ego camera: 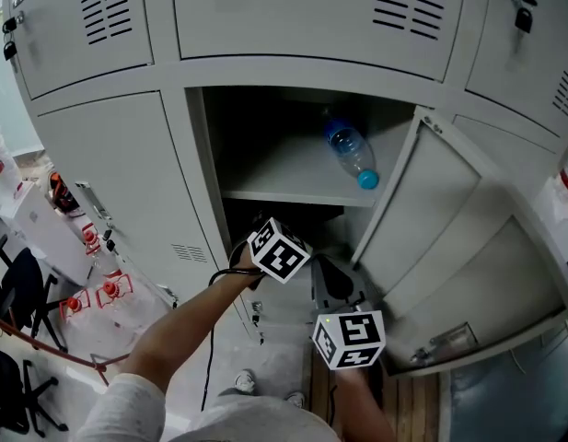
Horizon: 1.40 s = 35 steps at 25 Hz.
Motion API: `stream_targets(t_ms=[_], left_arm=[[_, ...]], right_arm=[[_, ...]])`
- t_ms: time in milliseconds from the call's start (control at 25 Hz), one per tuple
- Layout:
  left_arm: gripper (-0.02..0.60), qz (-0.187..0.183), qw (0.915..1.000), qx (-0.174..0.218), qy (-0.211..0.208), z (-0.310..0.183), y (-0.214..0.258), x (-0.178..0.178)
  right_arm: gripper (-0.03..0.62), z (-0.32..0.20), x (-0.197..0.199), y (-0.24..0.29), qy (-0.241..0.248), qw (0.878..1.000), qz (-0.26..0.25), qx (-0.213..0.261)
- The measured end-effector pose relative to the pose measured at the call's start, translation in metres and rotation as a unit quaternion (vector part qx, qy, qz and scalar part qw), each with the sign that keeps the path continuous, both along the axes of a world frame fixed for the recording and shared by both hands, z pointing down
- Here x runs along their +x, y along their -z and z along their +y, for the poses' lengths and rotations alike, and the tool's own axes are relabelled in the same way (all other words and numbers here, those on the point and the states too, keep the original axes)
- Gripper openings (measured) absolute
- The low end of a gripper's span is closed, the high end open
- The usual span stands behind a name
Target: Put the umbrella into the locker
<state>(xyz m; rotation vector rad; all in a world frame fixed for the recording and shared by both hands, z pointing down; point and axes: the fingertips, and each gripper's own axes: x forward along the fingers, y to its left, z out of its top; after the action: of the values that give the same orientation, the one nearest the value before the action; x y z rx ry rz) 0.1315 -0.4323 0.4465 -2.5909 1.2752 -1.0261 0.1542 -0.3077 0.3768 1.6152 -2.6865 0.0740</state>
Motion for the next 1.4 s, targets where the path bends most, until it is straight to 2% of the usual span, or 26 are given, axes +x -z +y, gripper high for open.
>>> stream_targets(t_ms=[200, 480, 680, 1040, 1240, 1400], left_arm=[[0.31, 0.034, 0.9992, 0.014, 0.018, 0.01, 0.011, -0.006], [0.299, 0.081, 0.9959, -0.001, 0.04, 0.026, 0.012, -0.008], [0.252, 0.119, 0.9908, -0.005, 0.064, 0.039, 0.025, -0.014], [0.201, 0.173, 0.9837, 0.007, 0.047, 0.061, 0.039, -0.019], [0.184, 0.191, 0.9803, 0.017, 0.046, 0.073, 0.043, -0.029], [0.164, 0.22, 0.9744, 0.021, 0.039, 0.08, 0.048, -0.034]], right_arm=[[0.003, 0.005, 0.0, 0.001, 0.018, 1.0, -0.01, 0.002], [0.003, 0.014, -0.002, -0.001, 0.049, 0.999, -0.011, 0.001], [0.003, 0.017, 0.001, 0.0, 0.059, 0.998, -0.013, 0.001], [0.003, 0.013, 0.0, 0.003, 0.049, 0.999, -0.007, 0.005], [0.003, 0.01, -0.005, 0.002, 0.034, 0.999, -0.003, 0.002], [0.003, 0.008, -0.012, 0.003, 0.027, 1.0, 0.001, 0.004]])
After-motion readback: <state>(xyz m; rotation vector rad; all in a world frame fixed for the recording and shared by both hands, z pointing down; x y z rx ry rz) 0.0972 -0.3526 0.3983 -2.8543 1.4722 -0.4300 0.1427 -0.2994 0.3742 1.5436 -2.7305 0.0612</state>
